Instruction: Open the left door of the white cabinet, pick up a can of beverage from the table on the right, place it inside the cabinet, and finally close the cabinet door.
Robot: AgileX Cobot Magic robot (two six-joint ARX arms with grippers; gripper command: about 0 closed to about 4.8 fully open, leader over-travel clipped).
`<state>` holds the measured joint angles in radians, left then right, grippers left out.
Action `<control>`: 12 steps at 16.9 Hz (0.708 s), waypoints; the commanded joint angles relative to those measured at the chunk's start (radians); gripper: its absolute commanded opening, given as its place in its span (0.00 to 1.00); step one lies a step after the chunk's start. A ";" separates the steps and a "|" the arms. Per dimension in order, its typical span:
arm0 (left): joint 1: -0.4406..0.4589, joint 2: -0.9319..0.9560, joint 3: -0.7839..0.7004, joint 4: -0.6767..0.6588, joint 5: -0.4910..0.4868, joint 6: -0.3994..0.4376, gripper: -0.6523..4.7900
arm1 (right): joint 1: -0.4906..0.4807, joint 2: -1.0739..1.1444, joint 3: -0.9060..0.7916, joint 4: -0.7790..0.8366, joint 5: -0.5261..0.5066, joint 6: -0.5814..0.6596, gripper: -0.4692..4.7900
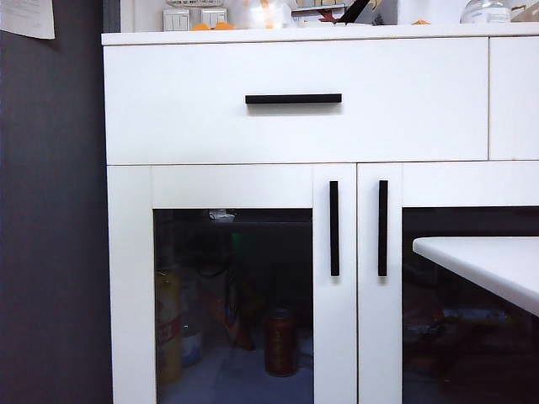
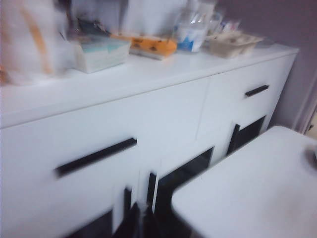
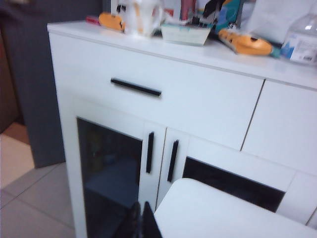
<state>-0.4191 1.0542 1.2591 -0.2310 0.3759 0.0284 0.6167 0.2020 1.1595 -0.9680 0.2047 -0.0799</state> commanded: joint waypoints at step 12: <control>0.003 -0.748 -0.674 -0.189 -0.216 -0.156 0.11 | -0.001 -0.187 -0.679 0.605 -0.241 0.188 0.08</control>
<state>-0.4168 0.3023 0.6209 -0.5232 0.1646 -0.0875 0.6159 0.0151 0.5228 -0.4683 -0.0383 0.1024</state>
